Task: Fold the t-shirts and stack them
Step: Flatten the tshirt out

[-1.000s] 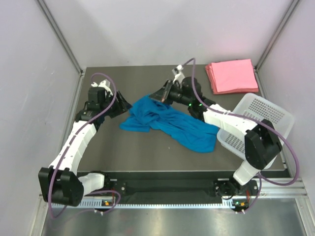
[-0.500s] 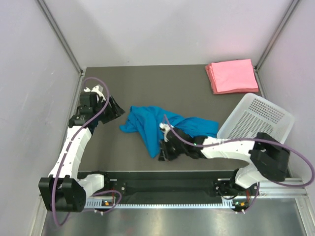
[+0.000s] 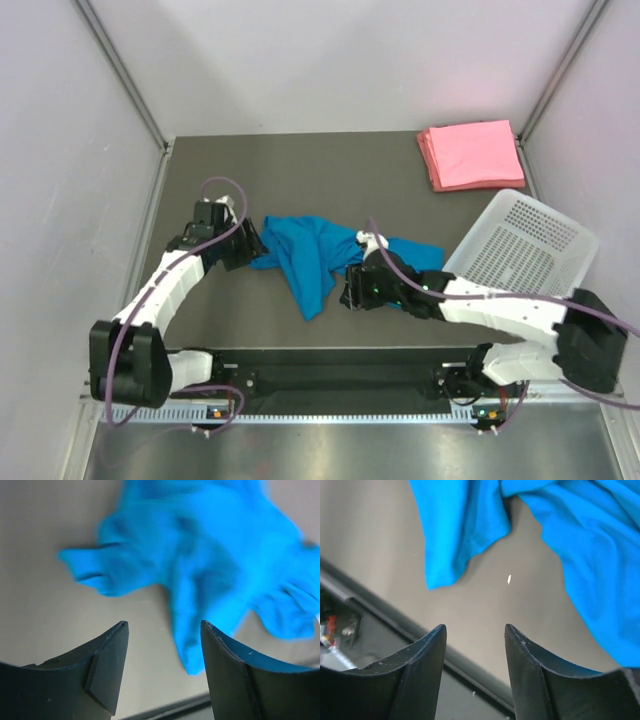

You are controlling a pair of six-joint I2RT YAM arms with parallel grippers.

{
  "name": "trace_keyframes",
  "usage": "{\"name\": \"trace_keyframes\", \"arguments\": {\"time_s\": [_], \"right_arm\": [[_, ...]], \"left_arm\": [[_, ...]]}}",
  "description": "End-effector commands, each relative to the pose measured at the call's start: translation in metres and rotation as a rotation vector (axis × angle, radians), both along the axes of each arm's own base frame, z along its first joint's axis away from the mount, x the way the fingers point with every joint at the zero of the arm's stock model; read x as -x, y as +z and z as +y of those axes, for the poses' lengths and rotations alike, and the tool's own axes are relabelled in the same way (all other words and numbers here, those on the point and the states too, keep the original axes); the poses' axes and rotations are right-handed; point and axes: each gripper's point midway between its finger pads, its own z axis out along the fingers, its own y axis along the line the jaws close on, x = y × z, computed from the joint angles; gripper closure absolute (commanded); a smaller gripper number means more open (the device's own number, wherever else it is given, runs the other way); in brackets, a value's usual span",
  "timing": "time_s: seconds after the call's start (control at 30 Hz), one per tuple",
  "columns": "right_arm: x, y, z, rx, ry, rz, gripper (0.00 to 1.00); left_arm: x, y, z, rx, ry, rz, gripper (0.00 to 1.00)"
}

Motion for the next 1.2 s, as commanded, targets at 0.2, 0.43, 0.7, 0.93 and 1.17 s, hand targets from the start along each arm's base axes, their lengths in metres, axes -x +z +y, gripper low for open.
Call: {"name": "trace_keyframes", "arguments": {"time_s": [0.2, 0.43, 0.7, 0.93, 1.17], "right_arm": [[-0.068, -0.005, 0.051, 0.049, 0.055, -0.070, 0.51], [-0.084, -0.044, 0.065, 0.034, 0.161, -0.041, 0.53], [-0.085, -0.071, 0.071, 0.053, 0.174, -0.002, 0.62], [-0.106, -0.036, 0.047, 0.081, 0.117, -0.034, 1.00], [-0.125, 0.101, -0.020, 0.113, -0.030, -0.222, 1.00]], "left_arm": [[-0.049, -0.028, 0.026, 0.107, 0.201, -0.037, 0.37], [-0.074, -0.038, 0.018, 0.095, 0.104, -0.002, 0.37], [-0.102, -0.029, 0.009, 0.136, 0.057, -0.074, 0.37], [-0.108, -0.020, -0.011, 0.244, -0.017, -0.077, 0.97], [-0.111, 0.044, 0.030, 0.032, 0.126, -0.165, 1.00]]}}
